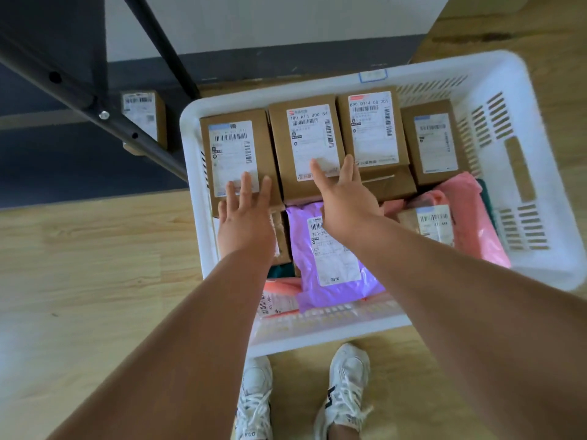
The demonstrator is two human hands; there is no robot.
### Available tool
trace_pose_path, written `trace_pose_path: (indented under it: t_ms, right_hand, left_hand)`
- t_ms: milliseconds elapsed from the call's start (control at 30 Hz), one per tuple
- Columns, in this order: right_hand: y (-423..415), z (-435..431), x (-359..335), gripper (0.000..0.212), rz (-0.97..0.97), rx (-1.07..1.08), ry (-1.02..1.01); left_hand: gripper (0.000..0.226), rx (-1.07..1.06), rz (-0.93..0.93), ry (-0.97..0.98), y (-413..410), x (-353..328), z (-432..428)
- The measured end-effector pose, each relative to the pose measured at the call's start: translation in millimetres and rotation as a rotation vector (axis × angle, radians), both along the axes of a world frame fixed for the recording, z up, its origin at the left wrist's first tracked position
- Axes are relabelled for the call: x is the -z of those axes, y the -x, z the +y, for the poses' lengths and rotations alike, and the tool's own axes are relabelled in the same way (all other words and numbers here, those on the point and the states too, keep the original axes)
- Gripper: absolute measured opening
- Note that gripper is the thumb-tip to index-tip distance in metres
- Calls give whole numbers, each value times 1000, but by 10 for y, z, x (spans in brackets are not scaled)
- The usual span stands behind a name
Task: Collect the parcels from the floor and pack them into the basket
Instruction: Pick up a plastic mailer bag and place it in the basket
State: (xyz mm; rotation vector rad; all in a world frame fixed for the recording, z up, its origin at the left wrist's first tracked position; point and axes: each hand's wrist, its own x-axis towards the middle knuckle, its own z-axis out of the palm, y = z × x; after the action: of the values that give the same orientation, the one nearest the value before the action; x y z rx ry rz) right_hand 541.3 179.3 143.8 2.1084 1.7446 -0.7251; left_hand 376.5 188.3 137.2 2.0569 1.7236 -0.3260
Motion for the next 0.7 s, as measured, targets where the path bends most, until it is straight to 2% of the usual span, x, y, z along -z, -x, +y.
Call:
trace_pose_path:
  t_ms: [167,300,433,567,700]
  right_hand:
    - [-104,-3,-54,100,75,29,9]
    - [-266,-138,-108,90,152,104,-112]
    - [-576,-628,-109,74,97,357,-223]
    - [-1122,-1174,11,78,-14,461,-172]
    - [-1469,-1295,288,80,118,359,20]
  left_hand:
    - [83,5,41,72,-12,-55,6]
    - [82,72,-29,-19,-208,-169,-85]
    - [79,214,-92,81,-525,-191,-367]
    - [75,335,-32,192,-867,-7,-730]
    - [74,421,67,307,-1103,300,-921]
